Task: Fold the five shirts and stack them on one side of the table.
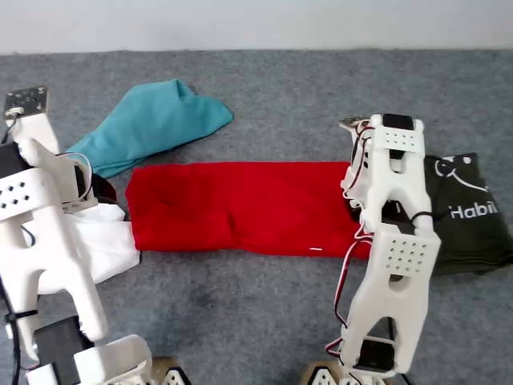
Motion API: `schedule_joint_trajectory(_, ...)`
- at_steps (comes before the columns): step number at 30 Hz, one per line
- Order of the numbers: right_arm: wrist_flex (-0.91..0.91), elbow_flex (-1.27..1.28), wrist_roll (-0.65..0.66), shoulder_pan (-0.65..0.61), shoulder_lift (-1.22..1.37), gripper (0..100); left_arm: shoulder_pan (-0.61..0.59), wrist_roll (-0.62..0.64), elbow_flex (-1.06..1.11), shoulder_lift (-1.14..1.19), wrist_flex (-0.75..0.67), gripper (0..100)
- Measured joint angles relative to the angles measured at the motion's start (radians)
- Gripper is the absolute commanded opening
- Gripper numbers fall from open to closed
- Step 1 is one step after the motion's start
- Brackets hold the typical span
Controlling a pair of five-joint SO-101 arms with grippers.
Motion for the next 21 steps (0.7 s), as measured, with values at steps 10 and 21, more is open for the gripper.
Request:
schedule_joint_trajectory(10,0.003,-0.025,-0.002,-0.060,0.041,8.4,0.000,0.000,0.028,0.000,0.000,27)
schedule_joint_trajectory(21,-0.023,-0.028,-0.002,-0.069,0.043,0.9,0.000,0.000,0.031,0.000,0.000,27)
